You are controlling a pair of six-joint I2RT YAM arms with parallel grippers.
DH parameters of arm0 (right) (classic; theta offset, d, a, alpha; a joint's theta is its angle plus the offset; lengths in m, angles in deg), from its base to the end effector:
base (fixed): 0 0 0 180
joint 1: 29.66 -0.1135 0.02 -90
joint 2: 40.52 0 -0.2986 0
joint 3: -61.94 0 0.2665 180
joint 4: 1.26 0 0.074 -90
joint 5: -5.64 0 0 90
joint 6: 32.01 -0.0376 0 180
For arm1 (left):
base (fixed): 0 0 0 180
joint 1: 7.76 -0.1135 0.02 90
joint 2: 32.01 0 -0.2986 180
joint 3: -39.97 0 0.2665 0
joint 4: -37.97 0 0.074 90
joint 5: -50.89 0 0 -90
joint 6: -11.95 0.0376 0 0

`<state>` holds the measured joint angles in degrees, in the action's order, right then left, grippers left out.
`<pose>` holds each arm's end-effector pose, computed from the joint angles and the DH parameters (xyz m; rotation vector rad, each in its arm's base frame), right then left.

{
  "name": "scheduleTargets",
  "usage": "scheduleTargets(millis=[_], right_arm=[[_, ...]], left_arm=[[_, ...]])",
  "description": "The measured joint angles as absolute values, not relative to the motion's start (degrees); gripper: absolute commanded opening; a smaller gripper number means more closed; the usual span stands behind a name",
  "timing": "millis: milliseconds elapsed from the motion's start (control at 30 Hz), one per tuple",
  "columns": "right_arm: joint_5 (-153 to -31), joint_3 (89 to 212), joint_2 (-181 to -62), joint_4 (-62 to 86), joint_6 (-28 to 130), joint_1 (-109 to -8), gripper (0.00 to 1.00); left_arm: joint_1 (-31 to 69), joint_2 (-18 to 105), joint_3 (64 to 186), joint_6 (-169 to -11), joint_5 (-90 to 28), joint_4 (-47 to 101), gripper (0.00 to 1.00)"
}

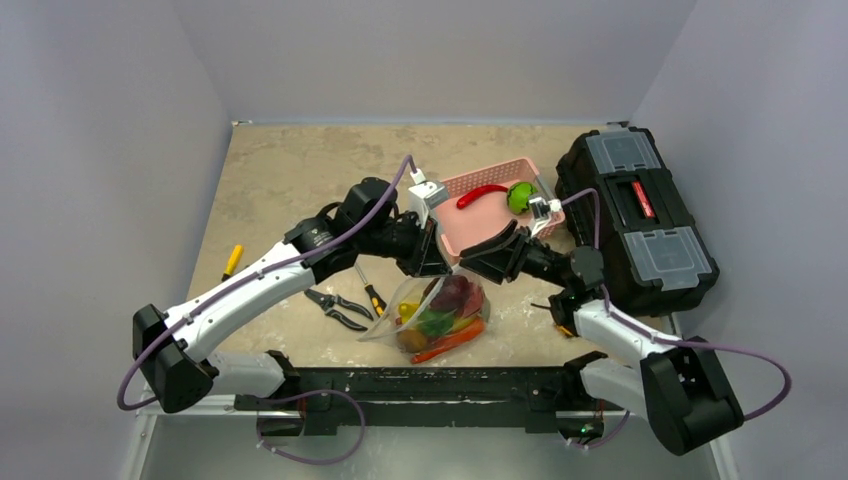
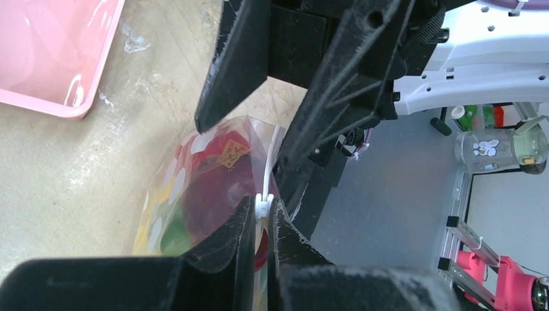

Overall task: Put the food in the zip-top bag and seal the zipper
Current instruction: Zip the zipper food storage bag at the center of the board.

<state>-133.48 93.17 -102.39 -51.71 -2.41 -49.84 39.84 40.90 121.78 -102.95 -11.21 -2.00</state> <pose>0.1791 0.0961 0.2744 -0.3509 1.5287 1.6684 0.1808 -0.2241 0.3848 0.7650 2.1798 -1.2226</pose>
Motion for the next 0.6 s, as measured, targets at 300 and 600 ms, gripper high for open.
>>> scheduleTargets(millis=[300,600], right_arm=[[-135.63,93.17,-105.36,-61.88,-6.78,-52.57,0.25],[-135.49,93.17,-107.02,-63.71,-6.87,-53.6,0.0]], left_arm=[[39.84,42.21,122.3,-103.0,-10.92,-1.23,0.0],[39.75,42.25,122.52,-103.02,-10.77,-1.65,0.0]])
